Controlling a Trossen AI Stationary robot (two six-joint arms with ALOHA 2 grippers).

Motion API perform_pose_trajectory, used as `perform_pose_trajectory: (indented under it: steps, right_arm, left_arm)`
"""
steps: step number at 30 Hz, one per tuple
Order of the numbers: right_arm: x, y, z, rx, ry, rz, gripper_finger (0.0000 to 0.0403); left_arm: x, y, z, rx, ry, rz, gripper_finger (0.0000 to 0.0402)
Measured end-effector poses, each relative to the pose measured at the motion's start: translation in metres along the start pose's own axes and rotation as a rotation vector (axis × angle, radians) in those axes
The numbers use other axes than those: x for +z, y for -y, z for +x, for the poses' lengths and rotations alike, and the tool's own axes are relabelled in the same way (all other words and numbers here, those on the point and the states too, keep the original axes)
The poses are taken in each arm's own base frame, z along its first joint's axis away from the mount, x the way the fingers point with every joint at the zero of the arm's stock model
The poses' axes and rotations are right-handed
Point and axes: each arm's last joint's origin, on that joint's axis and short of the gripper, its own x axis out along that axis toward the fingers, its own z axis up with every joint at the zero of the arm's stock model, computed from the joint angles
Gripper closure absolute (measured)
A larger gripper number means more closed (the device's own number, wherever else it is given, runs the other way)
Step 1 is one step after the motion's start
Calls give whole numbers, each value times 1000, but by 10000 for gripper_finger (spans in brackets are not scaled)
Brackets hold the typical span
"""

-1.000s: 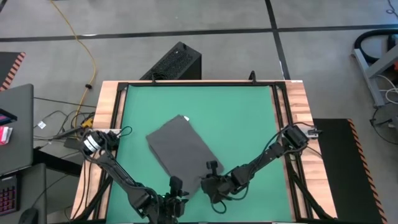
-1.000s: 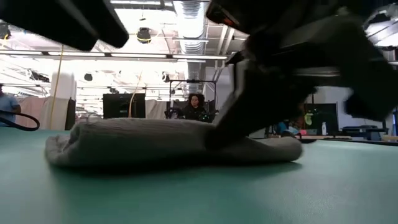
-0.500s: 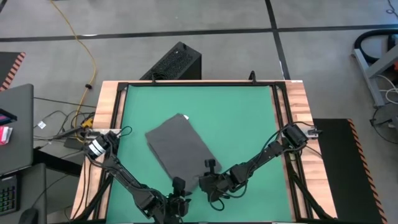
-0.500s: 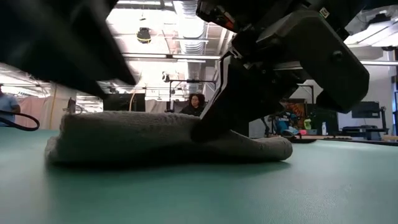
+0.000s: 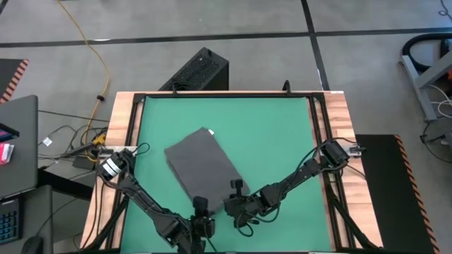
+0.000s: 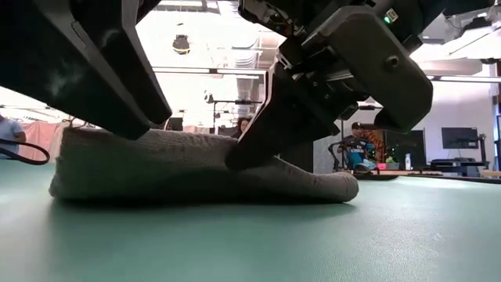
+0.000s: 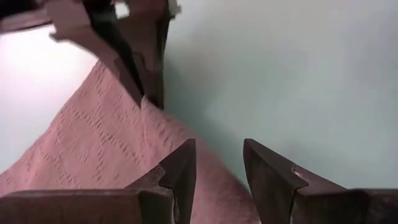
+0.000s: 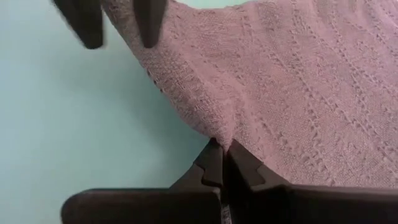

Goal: Roll towel
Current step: Roll the gray towel

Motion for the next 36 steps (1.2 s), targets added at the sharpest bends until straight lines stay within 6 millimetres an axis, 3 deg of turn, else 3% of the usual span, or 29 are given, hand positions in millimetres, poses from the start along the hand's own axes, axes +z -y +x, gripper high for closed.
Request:
perform_pose_trajectory:
  steps: [11,25,30,33,36]
  right_arm:
    - [0,0,0,1,0,0,382]
    - [2,4,2,-7,6,19,382]
    - [2,4,2,-7,7,2,376]
    - [2,1,-1,0,10,-56,352]
    - [2,-2,-4,8,15,-73,319]
  left_arm:
    - [-8,-7,3,-6,-108,-114,278]
    - [-4,-12,12,-87,-164,-322,280]
    - [-6,-17,14,-52,-193,-355,328]
    - [-10,-19,14,-32,-228,-348,384]
    - [-14,-21,13,-8,-261,-337,396]
